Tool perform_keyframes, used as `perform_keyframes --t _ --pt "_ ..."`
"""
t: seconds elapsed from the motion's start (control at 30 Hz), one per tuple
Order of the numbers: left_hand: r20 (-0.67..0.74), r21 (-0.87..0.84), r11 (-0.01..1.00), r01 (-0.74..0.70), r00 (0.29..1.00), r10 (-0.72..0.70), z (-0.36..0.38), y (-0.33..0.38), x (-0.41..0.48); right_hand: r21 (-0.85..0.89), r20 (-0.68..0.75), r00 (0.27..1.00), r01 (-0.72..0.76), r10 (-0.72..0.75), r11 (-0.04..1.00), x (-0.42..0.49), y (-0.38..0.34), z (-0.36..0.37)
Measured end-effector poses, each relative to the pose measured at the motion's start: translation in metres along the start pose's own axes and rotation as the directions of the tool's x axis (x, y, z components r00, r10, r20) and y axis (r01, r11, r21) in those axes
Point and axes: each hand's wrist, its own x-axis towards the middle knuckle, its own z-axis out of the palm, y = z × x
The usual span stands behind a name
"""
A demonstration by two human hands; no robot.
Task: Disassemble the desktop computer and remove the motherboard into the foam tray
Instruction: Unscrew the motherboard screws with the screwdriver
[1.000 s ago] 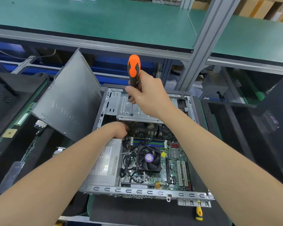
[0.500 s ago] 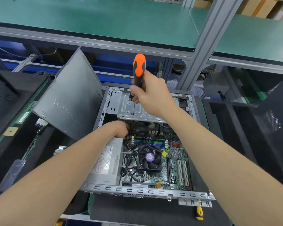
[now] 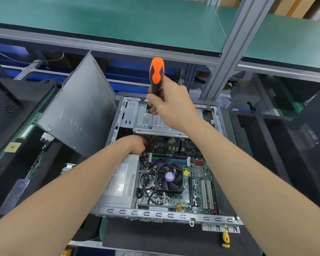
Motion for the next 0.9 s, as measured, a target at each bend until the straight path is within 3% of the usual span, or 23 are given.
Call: perform_keyframes --t 0.33,0.53,0.9 --pt "0.025 0.024 1.000 -0.011 1.000 0.010 0.001 -0.002 0.006 0.003 -0.006 1.000 0.005 -0.005 1.000 -0.003 0.001 0.001" --pt "-0.034 0.062 0.998 0.001 0.999 0.001 0.004 0.000 0.008 -0.018 0.002 1.000 0.020 -0.020 1.000 -0.001 -0.007 -0.001" --pt "0.003 0.151 0.989 0.009 1.000 -0.010 0.007 0.012 0.007 -0.142 0.025 0.998 0.056 -0.053 0.988 0.003 -0.026 -0.001"
